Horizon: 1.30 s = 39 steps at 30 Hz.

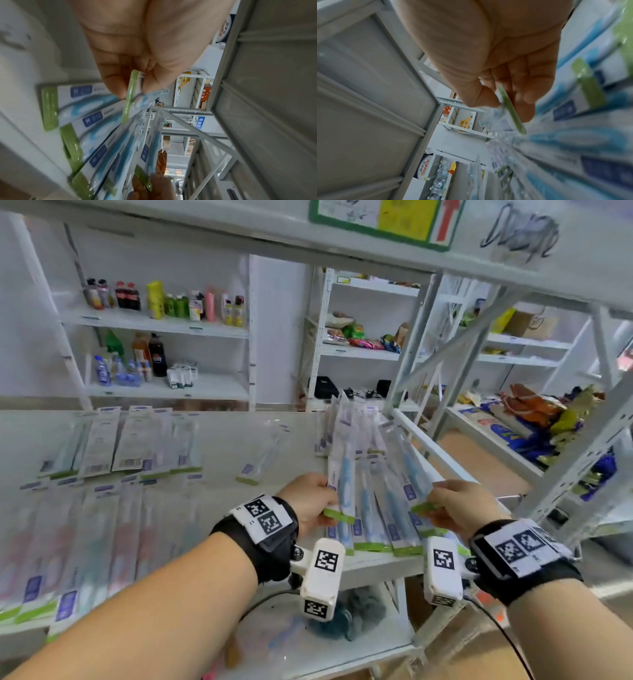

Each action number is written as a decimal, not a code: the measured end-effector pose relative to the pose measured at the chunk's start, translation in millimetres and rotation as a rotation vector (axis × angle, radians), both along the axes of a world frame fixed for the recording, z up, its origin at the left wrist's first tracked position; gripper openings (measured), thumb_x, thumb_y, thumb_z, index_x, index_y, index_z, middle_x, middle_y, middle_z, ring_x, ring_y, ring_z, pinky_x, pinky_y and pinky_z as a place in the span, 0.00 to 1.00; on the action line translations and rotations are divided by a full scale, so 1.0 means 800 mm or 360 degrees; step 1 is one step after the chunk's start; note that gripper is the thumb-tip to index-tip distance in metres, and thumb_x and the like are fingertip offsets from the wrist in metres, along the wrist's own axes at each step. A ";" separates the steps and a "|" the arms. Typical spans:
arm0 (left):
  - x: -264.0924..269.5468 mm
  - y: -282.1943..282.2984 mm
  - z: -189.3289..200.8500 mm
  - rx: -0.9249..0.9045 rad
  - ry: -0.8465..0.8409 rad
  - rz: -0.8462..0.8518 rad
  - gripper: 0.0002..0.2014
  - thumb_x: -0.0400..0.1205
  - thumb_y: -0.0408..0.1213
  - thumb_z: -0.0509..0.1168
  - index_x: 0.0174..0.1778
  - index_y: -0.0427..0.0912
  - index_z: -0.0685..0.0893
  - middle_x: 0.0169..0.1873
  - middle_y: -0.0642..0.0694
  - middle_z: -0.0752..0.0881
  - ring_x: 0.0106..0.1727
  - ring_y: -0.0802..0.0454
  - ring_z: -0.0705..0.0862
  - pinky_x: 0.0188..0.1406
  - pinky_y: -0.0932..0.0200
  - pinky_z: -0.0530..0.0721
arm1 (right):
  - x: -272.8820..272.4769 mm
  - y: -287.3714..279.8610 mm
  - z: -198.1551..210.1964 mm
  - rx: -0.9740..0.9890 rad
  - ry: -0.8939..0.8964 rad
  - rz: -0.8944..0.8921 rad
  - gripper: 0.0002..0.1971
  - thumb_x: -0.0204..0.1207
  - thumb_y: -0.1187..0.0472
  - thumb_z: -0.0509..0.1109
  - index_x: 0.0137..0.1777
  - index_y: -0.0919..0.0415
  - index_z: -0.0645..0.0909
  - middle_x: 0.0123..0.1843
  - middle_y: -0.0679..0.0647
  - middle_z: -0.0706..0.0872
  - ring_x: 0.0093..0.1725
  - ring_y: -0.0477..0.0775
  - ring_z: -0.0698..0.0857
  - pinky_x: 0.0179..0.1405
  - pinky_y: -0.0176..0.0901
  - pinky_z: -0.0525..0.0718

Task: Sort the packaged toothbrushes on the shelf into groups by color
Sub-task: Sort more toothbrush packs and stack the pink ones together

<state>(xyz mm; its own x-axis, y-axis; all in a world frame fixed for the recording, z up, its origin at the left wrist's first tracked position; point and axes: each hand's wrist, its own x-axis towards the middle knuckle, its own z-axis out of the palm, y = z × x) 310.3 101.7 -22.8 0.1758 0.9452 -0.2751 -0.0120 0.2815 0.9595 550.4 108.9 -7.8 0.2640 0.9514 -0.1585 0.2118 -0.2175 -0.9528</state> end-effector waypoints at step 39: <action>-0.083 0.094 -0.013 0.0036 0.1315 0.0585 0.16 0.79 0.37 0.65 0.61 0.33 0.84 0.57 0.37 0.86 0.58 0.42 0.85 0.55 0.53 0.84 | -0.061 0.063 0.015 0.0250 -0.0617 0.0453 0.11 0.71 0.63 0.74 0.53 0.56 0.87 0.44 0.50 0.84 0.42 0.48 0.80 0.42 0.41 0.78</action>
